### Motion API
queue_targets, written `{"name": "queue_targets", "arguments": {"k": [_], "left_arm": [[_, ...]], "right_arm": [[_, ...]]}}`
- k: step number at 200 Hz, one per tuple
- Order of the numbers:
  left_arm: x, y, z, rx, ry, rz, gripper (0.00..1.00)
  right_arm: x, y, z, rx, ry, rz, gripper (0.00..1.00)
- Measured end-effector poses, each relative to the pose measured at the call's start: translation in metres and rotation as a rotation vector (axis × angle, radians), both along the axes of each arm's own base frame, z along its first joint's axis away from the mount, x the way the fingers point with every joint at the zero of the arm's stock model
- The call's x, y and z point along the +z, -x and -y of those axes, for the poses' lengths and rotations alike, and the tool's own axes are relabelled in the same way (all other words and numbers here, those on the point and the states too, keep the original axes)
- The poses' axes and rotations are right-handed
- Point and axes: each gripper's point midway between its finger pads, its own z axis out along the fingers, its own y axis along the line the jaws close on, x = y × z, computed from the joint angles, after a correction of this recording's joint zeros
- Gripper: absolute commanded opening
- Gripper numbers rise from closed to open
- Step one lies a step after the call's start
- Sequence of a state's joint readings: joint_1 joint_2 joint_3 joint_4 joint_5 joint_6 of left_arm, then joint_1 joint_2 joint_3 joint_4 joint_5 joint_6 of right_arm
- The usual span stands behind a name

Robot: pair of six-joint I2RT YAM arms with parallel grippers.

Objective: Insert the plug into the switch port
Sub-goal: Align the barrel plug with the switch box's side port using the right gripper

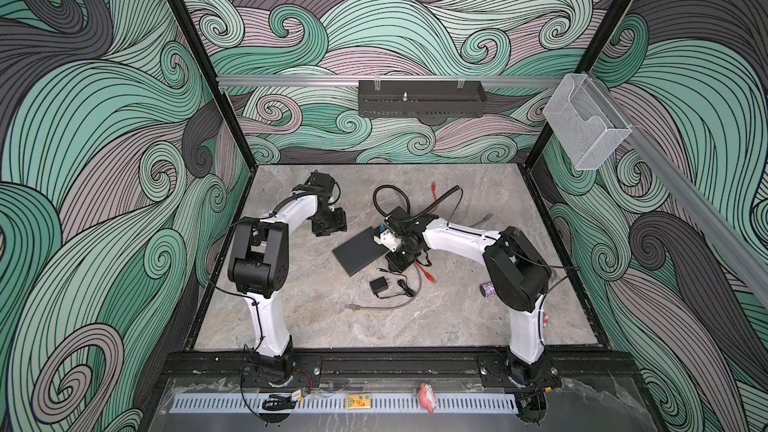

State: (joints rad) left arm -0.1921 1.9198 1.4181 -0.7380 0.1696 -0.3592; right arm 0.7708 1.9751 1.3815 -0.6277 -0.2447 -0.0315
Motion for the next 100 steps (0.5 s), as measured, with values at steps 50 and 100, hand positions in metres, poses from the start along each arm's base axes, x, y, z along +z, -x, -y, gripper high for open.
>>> {"name": "queue_targets", "arguments": {"k": [50,100], "left_arm": [[-0.001,0.002,0.001,-0.001,0.007,0.001,0.62],[-0.002,0.003,0.004,0.001,0.025,-0.003,0.62]], "right_arm": [[0.005,0.007,-0.010,0.090,-0.001,0.068,0.24],[-0.002,0.007,-0.012,0.154,0.015,0.095,0.25]]}}
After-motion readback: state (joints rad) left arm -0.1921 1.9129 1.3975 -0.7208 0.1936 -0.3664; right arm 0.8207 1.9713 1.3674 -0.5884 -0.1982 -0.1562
